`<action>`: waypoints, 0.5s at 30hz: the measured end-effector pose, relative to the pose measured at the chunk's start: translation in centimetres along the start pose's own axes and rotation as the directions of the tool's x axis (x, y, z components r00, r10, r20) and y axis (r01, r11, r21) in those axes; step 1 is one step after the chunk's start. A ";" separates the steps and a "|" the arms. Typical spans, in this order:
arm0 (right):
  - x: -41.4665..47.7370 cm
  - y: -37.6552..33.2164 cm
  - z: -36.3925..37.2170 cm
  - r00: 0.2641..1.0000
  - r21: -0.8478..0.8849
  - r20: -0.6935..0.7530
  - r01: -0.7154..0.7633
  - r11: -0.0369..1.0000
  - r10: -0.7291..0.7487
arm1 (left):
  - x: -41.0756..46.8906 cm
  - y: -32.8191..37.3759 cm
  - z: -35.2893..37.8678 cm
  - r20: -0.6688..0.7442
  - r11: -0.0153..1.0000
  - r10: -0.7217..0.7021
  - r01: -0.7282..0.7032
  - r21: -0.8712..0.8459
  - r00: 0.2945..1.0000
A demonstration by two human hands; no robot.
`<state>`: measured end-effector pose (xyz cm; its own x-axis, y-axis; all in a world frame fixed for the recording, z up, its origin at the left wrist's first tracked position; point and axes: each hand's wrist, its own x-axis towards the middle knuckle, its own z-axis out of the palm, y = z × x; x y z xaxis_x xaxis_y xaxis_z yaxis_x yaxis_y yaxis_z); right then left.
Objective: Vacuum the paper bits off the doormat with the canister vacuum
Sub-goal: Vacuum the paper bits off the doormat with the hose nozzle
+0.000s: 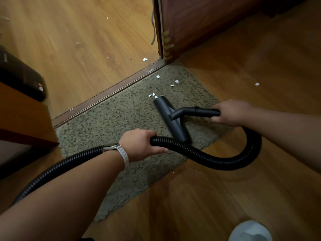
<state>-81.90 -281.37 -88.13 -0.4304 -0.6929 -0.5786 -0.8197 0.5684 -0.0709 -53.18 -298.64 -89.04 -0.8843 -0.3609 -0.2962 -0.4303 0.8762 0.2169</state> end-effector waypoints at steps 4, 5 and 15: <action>-0.1 3.1 0.0 0.987 0.056 -0.033 -0.157 0.986 0.159 | 0.1 0.0 1.1 0.016 0.999 -0.028 0.029 -0.023 0.999; -0.3 3.7 0.0 0.982 0.062 -0.021 -0.187 0.980 0.189 | 0.2 0.1 1.3 0.021 0.999 -0.034 0.034 -0.028 0.999; 2.0 1.6 -1.4 0.990 0.070 -0.082 -0.113 0.991 0.118 | 0.8 -0.4 0.5 0.012 0.996 -0.056 0.057 -0.076 0.998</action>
<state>-84.59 -282.50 -88.26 -0.5538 -0.6545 -0.5147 -0.7373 0.6727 -0.0621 -53.65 -299.17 -89.83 -0.8566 -0.4055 -0.3192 -0.4922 0.8276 0.2697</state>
